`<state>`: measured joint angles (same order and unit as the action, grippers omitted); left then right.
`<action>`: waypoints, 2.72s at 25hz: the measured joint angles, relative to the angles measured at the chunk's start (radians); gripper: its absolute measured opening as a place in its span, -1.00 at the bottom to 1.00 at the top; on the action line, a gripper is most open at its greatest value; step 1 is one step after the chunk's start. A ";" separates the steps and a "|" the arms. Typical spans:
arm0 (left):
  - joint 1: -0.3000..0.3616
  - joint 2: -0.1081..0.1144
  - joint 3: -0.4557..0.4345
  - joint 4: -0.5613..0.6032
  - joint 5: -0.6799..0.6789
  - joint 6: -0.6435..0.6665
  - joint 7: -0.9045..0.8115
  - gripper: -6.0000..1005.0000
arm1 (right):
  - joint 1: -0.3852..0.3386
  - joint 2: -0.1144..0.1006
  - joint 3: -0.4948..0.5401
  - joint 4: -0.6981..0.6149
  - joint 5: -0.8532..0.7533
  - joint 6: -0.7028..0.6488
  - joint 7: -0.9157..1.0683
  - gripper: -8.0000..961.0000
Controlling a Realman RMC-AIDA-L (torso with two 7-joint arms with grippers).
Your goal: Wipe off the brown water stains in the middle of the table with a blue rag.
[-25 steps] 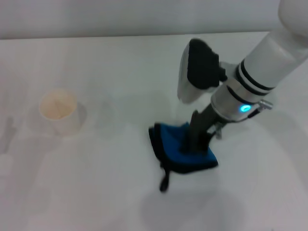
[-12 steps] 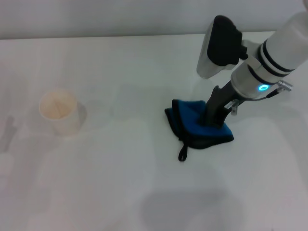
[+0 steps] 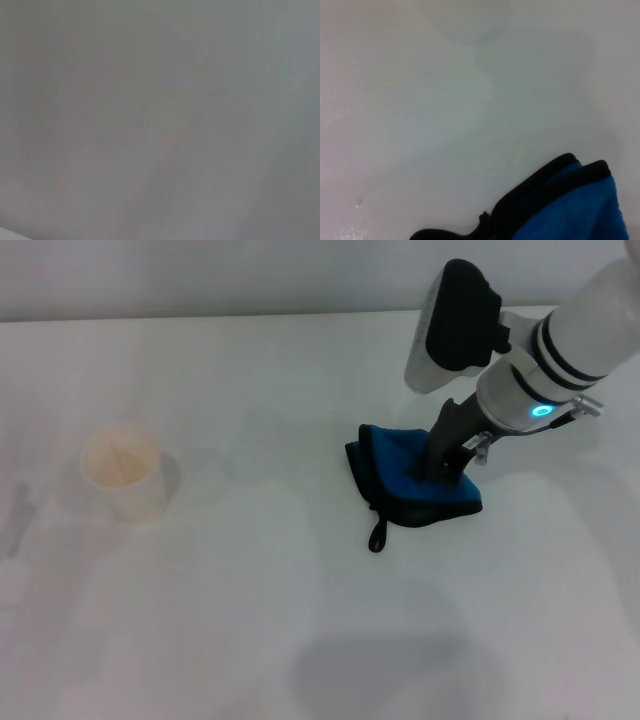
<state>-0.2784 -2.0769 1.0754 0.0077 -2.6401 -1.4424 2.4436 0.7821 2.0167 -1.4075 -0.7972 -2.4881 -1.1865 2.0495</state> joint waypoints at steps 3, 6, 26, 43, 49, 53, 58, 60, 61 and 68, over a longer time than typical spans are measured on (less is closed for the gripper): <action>0.001 0.000 0.001 0.000 0.000 -0.001 0.000 0.74 | 0.001 0.004 -0.008 -0.001 0.005 0.018 0.000 -0.61; 0.002 -0.001 0.001 0.000 0.001 -0.003 0.000 0.74 | -0.003 0.006 -0.008 -0.002 0.006 0.024 0.001 -0.60; 0.006 -0.005 0.004 0.000 0.002 -0.009 0.000 0.74 | -0.174 0.002 0.059 -0.175 0.261 0.132 -0.004 -0.17; -0.008 -0.002 0.001 0.000 0.000 -0.010 0.000 0.74 | -0.408 0.003 0.264 0.441 2.026 -0.013 -1.140 0.79; -0.012 -0.002 0.000 0.011 -0.004 -0.003 0.000 0.74 | -0.405 0.006 0.266 0.628 2.157 -0.010 -1.494 0.80; -0.013 -0.002 0.000 0.021 -0.006 0.004 0.000 0.74 | -0.405 0.010 0.266 0.674 2.202 0.004 -1.586 0.79; -0.023 -0.002 0.000 0.026 -0.032 0.054 0.000 0.74 | -0.406 0.011 0.266 0.723 2.220 0.019 -1.611 0.79; -0.031 -0.003 0.000 0.026 -0.037 0.078 0.000 0.74 | -0.406 0.011 0.266 0.737 2.230 0.021 -1.616 0.79; -0.034 -0.004 0.000 0.026 -0.038 0.084 0.000 0.74 | -0.407 0.011 0.266 0.742 2.234 0.021 -1.618 0.79; -0.062 -0.004 0.000 0.027 -0.041 0.138 0.004 0.74 | -0.415 0.011 0.263 0.763 2.236 0.014 -1.613 0.79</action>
<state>-0.3406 -2.0807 1.0752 0.0345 -2.6811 -1.3048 2.4481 0.3666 2.0280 -1.1441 -0.0339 -0.2524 -1.1720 0.4364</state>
